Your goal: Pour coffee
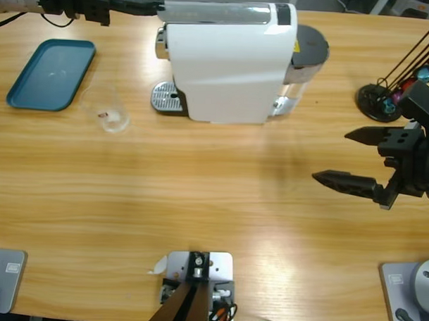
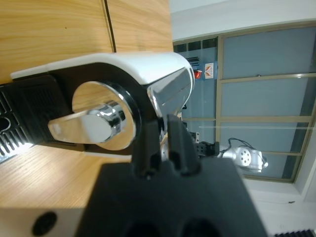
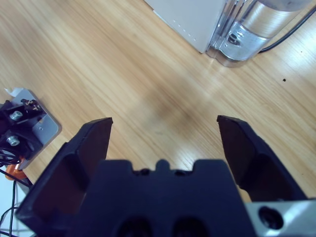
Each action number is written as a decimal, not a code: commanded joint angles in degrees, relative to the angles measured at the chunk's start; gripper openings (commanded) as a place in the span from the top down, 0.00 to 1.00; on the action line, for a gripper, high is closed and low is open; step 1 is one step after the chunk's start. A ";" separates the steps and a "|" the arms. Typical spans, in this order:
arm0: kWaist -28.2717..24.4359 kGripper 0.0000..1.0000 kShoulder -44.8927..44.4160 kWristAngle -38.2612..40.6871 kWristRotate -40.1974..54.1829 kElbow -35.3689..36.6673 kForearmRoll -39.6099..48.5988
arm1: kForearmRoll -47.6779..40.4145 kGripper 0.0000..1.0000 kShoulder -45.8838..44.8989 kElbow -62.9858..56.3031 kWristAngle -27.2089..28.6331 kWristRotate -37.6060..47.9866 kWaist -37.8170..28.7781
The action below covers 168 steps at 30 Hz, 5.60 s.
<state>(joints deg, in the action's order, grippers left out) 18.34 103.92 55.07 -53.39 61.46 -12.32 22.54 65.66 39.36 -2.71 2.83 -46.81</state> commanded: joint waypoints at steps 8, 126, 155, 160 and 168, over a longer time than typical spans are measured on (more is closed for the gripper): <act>-0.37 1.00 -7.87 1.28 -2.84 -0.20 -1.18 | -0.13 0.09 0.38 -0.87 -0.63 -0.46 -0.38; 16.03 0.09 -43.40 -64.04 47.50 -20.35 30.25 | -20.70 1.00 6.29 -4.03 26.62 6.08 31.61; 18.66 0.09 -41.55 -62.65 51.46 -22.61 26.65 | 6.64 1.00 -7.23 22.41 7.35 -20.85 9.65; 18.75 0.09 -40.32 -61.03 51.46 -22.51 26.67 | 15.67 1.00 -2.03 29.79 2.66 -24.07 -0.03; 18.93 0.09 -38.48 -59.62 51.64 -22.35 26.65 | 10.52 1.00 8.85 32.11 -5.11 -34.88 -1.97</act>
<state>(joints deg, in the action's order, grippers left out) 36.64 62.20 -6.24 -2.44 40.79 14.93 37.29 64.33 70.67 -1.93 -24.61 -47.65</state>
